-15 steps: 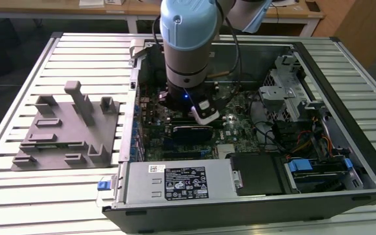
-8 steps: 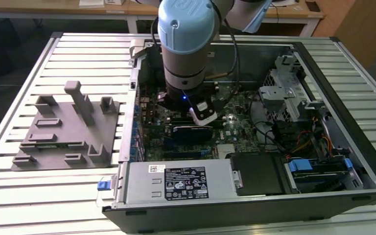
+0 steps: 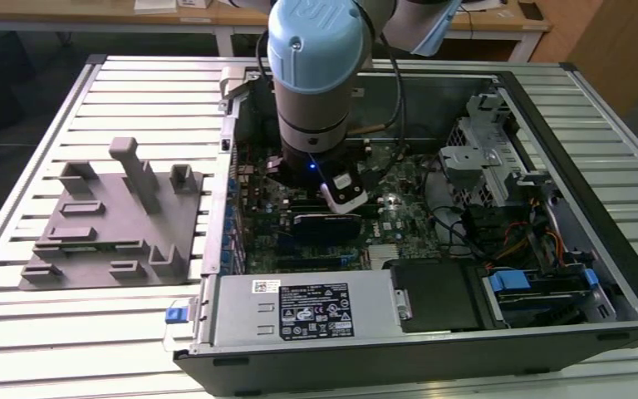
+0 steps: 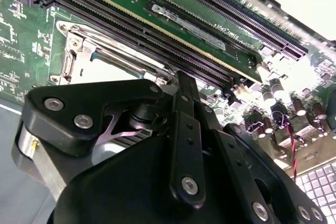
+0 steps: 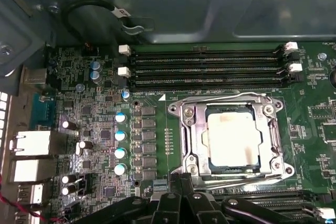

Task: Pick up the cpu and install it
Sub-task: 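Install the second cpu locking lever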

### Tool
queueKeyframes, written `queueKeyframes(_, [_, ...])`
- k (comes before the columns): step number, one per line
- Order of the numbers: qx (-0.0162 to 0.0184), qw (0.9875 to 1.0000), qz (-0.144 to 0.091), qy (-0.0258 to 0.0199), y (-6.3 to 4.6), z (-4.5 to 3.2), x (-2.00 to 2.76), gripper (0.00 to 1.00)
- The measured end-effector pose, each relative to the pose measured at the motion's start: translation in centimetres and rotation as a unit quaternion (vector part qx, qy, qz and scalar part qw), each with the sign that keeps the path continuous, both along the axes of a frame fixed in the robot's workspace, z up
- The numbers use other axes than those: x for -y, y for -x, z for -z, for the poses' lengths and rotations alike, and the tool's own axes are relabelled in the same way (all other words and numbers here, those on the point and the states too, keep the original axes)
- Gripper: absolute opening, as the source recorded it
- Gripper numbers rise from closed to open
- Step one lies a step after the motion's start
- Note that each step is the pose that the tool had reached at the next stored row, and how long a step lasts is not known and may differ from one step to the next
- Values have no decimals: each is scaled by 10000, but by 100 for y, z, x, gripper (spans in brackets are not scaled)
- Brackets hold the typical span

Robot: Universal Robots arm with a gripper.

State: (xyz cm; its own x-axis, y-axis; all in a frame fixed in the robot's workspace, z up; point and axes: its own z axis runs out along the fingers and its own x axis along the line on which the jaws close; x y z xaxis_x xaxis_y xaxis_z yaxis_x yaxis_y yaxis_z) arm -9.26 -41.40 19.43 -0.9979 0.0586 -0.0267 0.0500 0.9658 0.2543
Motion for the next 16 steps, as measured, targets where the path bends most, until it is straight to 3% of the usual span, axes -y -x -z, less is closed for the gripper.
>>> queueKeyframes(4, [1, 10000, 0, -25, 0, 13, -6, 11])
queueKeyframes(16, [0, 10000, -1, -31, 0, 44, -15, 11])
